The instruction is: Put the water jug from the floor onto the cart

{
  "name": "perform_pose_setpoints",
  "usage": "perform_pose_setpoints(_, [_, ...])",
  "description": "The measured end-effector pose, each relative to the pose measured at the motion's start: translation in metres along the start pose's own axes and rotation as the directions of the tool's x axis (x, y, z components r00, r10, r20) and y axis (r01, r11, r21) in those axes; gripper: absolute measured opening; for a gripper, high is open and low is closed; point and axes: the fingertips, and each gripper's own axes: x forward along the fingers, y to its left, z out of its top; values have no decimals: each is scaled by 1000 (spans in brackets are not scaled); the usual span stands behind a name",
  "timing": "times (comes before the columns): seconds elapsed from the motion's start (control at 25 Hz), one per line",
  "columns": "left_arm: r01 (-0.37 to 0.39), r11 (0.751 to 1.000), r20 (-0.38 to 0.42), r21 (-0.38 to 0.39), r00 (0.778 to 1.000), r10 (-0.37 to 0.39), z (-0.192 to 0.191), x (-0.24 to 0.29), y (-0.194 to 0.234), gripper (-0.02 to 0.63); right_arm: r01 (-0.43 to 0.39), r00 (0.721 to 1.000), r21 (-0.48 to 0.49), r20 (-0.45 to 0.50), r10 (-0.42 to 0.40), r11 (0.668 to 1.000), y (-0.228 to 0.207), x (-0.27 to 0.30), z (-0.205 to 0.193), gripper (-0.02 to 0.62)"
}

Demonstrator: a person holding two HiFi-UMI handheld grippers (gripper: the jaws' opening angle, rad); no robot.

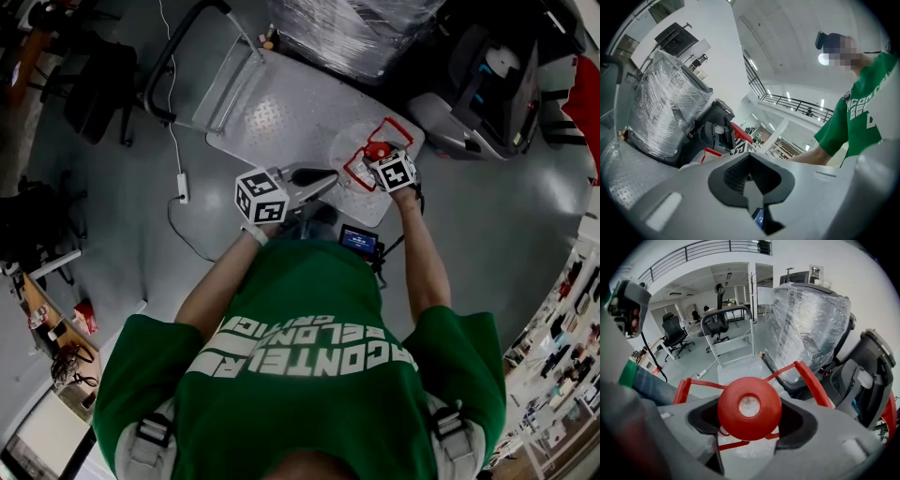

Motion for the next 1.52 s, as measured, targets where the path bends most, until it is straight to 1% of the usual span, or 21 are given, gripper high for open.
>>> perform_pose_setpoints(0.12, [10, 1000, -7, -13, 1000, -10, 3, -3, 5, 11, -16, 997, 26, -71, 18, 1000, 4, 18, -10, 302])
perform_pose_setpoints(0.32, [44, 998, -46, -36, 998, -45, -3, 2, 7, 11, -40, 983, 61, -175, 50, 997, 9, 49, -23, 302])
perform_pose_setpoints(0.48, [63, 996, -69, -57, 995, -67, -9, 6, 6, 11, -9, 966, 61, -255, 25, 998, 3, 67, -32, 302])
perform_pose_setpoints(0.6, [67, 995, -76, -72, 994, -72, -11, 5, 7, 11, 16, 954, 50, -299, -1, 999, -1, 79, -39, 304])
perform_pose_setpoints(0.72, [60, 995, -76, -85, 995, -67, -10, -1, 14, 11, 28, 948, 43, -317, -13, 999, -3, 90, -39, 302])
perform_pose_setpoints(0.84, [47, 994, -79, -94, 995, -55, -10, -6, 22, 11, 10, 953, 44, -304, 3, 999, -2, 104, -39, 302])
perform_pose_setpoints(1.0, [35, 994, -74, -106, 996, -43, -8, -8, 31, 11, -7, 946, 57, -323, 25, 998, 0, 118, -48, 304])
perform_pose_setpoints(1.16, [25, 994, -78, -110, 996, -34, -7, -9, 38, 11, 39, 921, 65, -390, -11, 997, -9, 122, -62, 302])
perform_pose_setpoints(1.28, [23, 993, -77, -118, 996, -32, -6, -9, 40, 11, 53, 917, 72, -399, -19, 996, -12, 127, -67, 302])
perform_pose_setpoints(1.32, [23, 992, -76, -120, 997, -32, -6, -10, 40, 11, 50, 917, 77, -398, -15, 996, -11, 129, -68, 304])
perform_pose_setpoints(1.52, [6, 992, -74, -129, 997, -15, -6, -20, 46, 11, -14, 929, 91, -367, 47, 996, 9, 158, -71, 302])
